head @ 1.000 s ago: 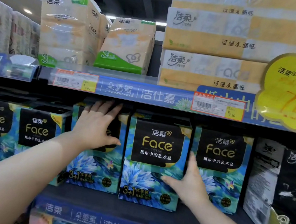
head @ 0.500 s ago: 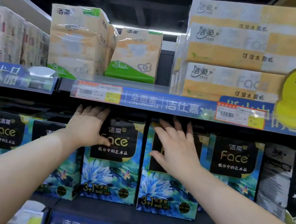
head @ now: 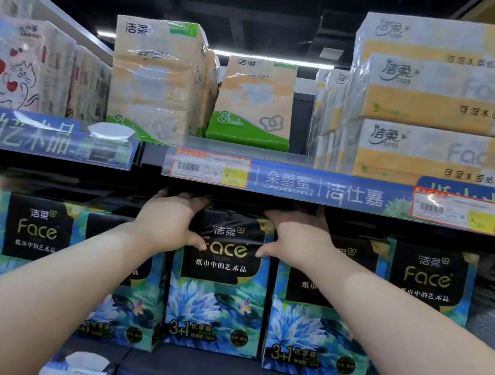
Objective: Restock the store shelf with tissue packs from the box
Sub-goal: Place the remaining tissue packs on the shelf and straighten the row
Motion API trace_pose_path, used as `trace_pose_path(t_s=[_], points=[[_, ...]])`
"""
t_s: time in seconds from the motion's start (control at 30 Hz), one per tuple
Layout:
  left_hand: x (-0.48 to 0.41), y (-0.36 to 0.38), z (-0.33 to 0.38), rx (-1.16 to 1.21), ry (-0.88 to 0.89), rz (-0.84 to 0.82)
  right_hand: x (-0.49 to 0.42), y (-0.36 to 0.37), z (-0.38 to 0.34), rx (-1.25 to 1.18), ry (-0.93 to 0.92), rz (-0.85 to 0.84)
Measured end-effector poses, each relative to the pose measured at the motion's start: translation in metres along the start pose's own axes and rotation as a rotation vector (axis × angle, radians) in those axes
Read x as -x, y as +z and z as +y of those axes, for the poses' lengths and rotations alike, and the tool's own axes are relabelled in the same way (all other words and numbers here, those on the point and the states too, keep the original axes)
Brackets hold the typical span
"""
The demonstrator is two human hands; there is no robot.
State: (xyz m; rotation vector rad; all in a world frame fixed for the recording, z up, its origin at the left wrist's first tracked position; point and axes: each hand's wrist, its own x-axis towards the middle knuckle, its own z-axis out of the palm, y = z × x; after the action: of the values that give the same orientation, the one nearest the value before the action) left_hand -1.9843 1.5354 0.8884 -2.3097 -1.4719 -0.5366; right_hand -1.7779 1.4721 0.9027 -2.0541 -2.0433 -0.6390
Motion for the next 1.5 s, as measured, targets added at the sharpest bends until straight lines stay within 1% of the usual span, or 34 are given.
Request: trace_pose_path(t_s=[0.13, 0.33, 0.43, 0.53, 0.63, 0.8, 1.03, 1.17, 1.3, 1.5], points=[[0.001, 0.000, -0.005, 0.009, 0.013, 0.023, 0.001, 0.002, 0.000, -0.026, -0.016, 0.059], [-0.002, 0.005, -0.003, 0.039, -0.005, -0.041, 0.003, 0.006, -0.001, -0.039, -0.007, 0.021], [0.000, 0.005, -0.001, 0.052, -0.018, -0.038, 0.004, 0.006, 0.000, -0.049, -0.019, 0.029], [0.006, 0.008, 0.004, 0.024, -0.014, 0.008, 0.007, 0.008, 0.002, -0.070, -0.025, 0.063], [0.011, 0.012, 0.013, -0.021, 0.030, 0.083, 0.018, 0.012, 0.008, -0.099, -0.009, 0.099], [0.015, 0.023, 0.027, -0.040, 0.056, 0.163, 0.036, 0.021, 0.021, -0.077, 0.001, 0.173], [0.017, 0.030, 0.050, -0.014, 0.094, 0.240, 0.061, 0.027, 0.040, -0.035, 0.043, 0.183], [0.022, 0.037, 0.063, 0.016, 0.128, 0.203, 0.074, 0.031, 0.053, -0.020, 0.069, 0.149], [0.034, 0.035, 0.067, 0.031, 0.117, 0.208, 0.082, 0.028, 0.057, -0.020, 0.053, 0.158], [0.063, 0.023, 0.076, -0.050, 0.021, 0.066, 0.104, 0.023, 0.059, -0.028, -0.007, 0.100]])
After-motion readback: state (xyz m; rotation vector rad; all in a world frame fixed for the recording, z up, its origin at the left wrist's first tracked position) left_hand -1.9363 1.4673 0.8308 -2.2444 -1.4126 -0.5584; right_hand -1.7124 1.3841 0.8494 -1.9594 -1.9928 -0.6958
